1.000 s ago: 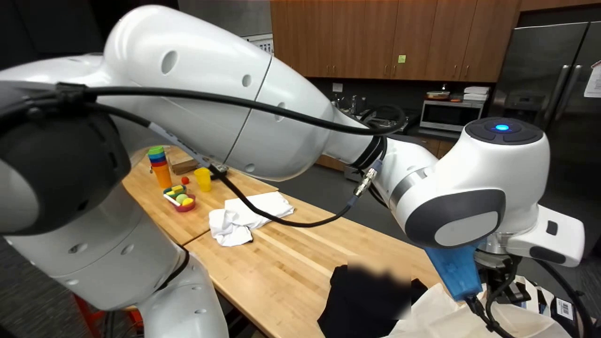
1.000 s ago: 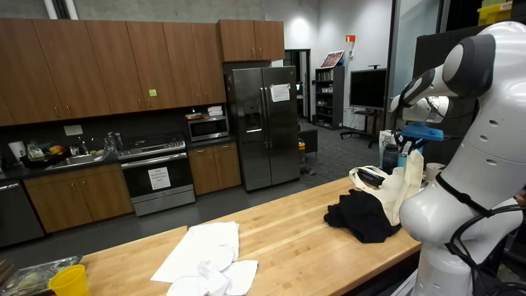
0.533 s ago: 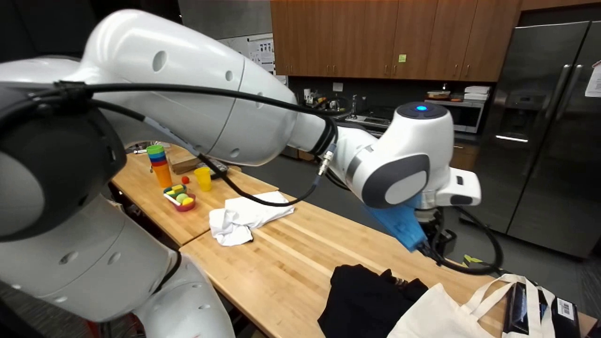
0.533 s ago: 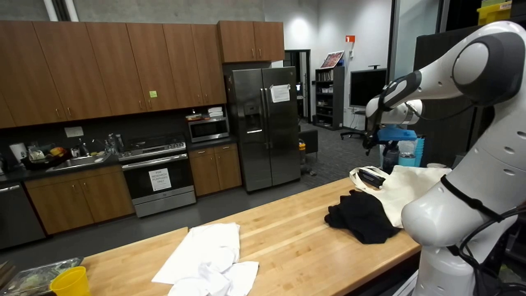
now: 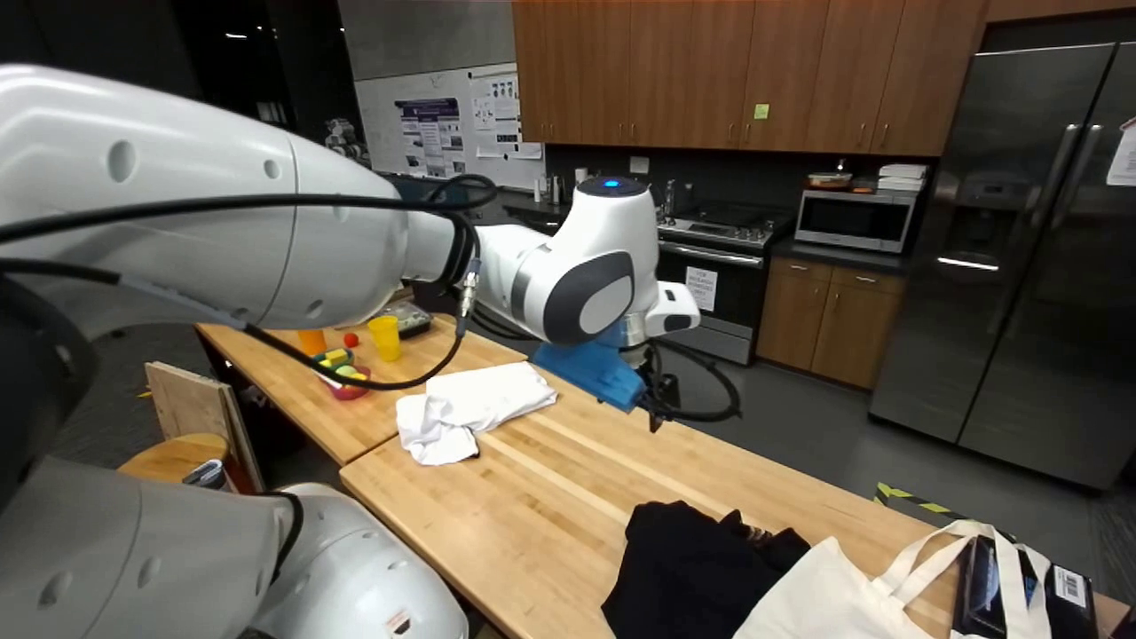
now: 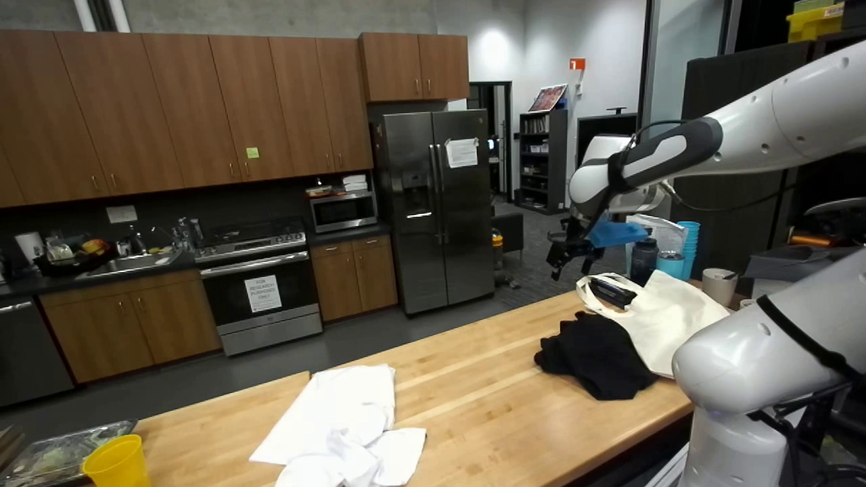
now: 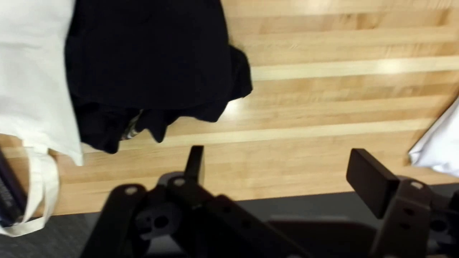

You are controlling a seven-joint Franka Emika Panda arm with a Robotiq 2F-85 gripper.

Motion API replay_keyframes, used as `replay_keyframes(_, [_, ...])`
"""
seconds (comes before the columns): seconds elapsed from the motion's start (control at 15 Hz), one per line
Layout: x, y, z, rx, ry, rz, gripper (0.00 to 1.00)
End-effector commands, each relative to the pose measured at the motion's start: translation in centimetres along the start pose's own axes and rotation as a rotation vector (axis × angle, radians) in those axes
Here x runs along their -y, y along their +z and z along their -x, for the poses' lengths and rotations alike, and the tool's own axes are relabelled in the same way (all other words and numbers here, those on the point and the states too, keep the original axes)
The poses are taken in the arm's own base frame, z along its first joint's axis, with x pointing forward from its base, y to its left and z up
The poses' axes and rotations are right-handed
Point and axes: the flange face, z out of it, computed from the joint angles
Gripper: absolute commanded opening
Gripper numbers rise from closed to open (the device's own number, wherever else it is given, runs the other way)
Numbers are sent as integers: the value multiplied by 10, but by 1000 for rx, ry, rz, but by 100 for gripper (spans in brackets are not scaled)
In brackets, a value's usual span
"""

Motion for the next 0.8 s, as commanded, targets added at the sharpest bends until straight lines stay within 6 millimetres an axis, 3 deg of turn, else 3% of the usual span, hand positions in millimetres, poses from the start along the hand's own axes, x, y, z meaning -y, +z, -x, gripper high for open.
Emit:
replay_keyframes(0.0, [42, 44, 40, 78, -185, -44, 100])
replay_keyframes(0.13, [78, 59, 25, 74, -309, -22, 100])
replay_keyframes(0.53, [202, 110, 30, -31, -584, 12, 100])
replay_keyframes(0.67, [207, 125, 30, 8, -611, 41, 100])
replay_keyframes(0.73, [203, 110, 37, -9, -592, 22, 100])
